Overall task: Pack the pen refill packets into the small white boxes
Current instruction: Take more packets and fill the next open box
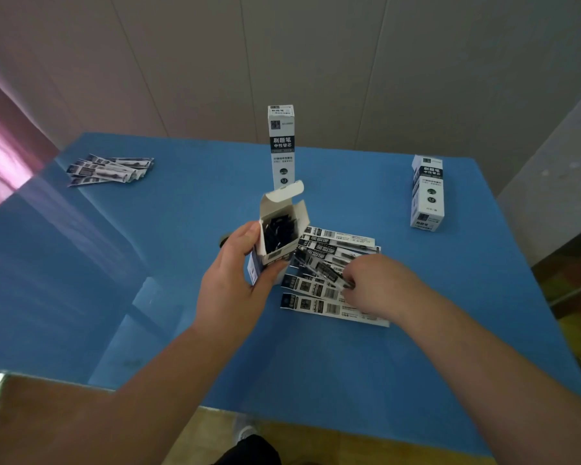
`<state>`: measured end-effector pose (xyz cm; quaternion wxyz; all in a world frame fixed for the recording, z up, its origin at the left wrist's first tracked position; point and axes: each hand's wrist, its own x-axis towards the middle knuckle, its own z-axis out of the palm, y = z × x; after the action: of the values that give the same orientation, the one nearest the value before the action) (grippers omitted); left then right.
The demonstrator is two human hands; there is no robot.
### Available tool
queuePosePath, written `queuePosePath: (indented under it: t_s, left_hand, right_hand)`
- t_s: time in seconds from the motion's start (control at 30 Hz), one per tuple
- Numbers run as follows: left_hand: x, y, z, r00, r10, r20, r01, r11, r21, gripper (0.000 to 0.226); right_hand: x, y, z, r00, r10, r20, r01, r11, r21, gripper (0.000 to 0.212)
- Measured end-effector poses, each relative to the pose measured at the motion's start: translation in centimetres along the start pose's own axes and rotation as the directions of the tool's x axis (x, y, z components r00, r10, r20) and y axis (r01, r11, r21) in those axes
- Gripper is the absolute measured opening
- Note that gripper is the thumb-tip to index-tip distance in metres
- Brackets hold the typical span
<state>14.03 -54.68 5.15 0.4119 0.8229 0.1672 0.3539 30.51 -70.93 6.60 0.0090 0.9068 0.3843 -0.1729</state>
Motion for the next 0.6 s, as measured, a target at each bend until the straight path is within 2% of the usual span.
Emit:
queuePosePath:
  t_s: [0.1, 0.23, 0.3, 0.37, 0.5, 0.6]
  left_hand:
    - [0.0, 0.1, 0.0, 1.0, -0.012, -0.004, 0.012, 1.0, 0.003, 0.053]
    - [0.0, 0.2, 0.0, 1.0, -0.007, 0.011, 0.007, 1.0, 0.028, 0.052]
    - [0.0, 0.1, 0.0, 1.0, -0.01, 0.014, 0.009, 0.999, 0.031, 0.054]
    - [0.0, 0.0, 0.0, 1.0, -0.012, 0.013, 0.011, 0.999, 0.03, 0.057]
    - [0.0, 0.3, -0.2, 0.999, -0.006, 0.038, 0.005, 1.0, 0.024, 0.052]
    - [0.0, 0.4, -0.3, 0.999, 0.015, 0.042, -0.016, 1.0, 0.026, 0.049]
  right_hand:
    - [-0.2, 0.6, -1.2, 0.999, 0.032, 0.011, -0.034, 0.989, 0.145, 0.027]
    - [-0.5, 1.5, -2.9, 0.997, 0.07, 0.023, -0.074, 0.952, 0.298, 0.01]
    - [-0.5, 2.0, -3.3, 0.995, 0.092, 0.041, -0.101, 0.929, 0.356, 0.019]
    - [-0.5, 2.3, -3.4, 0.992, 0.11, 0.068, -0.128, 0.91, 0.393, 0.024]
    - [-0.3, 2.6, -2.8, 0.981, 0.149, 0.124, -0.189, 0.875, 0.447, 0.01]
    - [-0.1, 2.8, -2.6, 0.976, 0.167, 0.14, -0.214, 0.854, 0.474, 0.013]
